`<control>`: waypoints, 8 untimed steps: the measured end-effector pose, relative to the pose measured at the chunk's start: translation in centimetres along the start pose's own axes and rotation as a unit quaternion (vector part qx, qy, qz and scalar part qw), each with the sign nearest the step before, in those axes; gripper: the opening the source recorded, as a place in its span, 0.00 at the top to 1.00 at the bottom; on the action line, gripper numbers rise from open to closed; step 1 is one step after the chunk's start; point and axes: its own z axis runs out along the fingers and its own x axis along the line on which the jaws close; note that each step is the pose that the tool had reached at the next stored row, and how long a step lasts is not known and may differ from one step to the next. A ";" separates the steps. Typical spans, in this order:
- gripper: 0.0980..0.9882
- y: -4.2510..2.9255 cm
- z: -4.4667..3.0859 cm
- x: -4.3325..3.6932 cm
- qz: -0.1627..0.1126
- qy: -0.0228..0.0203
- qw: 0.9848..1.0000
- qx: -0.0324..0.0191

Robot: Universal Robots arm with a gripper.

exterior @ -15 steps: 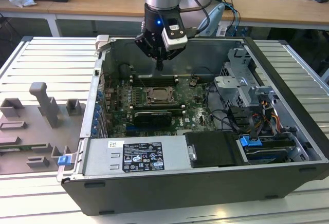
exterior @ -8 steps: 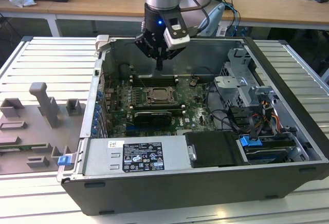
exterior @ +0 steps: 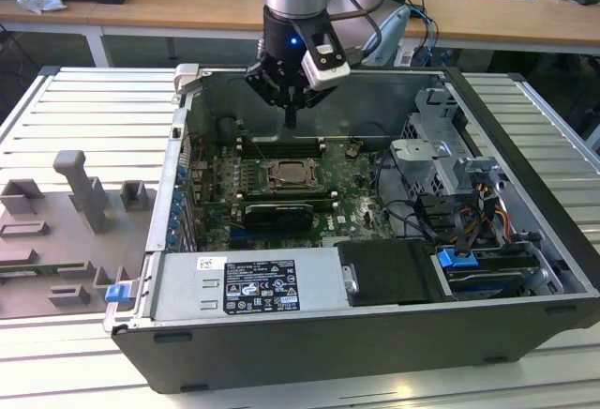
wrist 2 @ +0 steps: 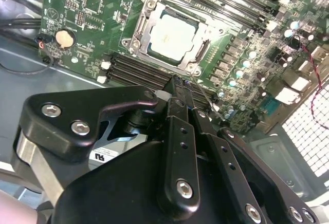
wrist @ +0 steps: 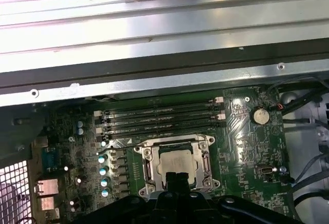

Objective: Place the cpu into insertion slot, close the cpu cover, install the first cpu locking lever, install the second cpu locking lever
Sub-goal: 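Install the first cpu locking lever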

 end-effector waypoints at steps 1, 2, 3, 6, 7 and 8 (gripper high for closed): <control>0.99 0.00 0.02 0.01 -0.002 0.000 1.000 0.000; 0.99 0.00 0.05 0.03 -0.004 0.000 1.000 0.000; 0.99 -0.02 0.07 0.11 -0.005 0.000 1.000 0.000; 0.99 -0.08 0.28 0.66 -0.020 0.001 1.000 0.000; 0.99 -0.09 0.33 0.67 -0.030 0.002 1.000 -0.001; 0.99 -0.09 0.39 0.67 -0.042 0.002 0.999 -0.001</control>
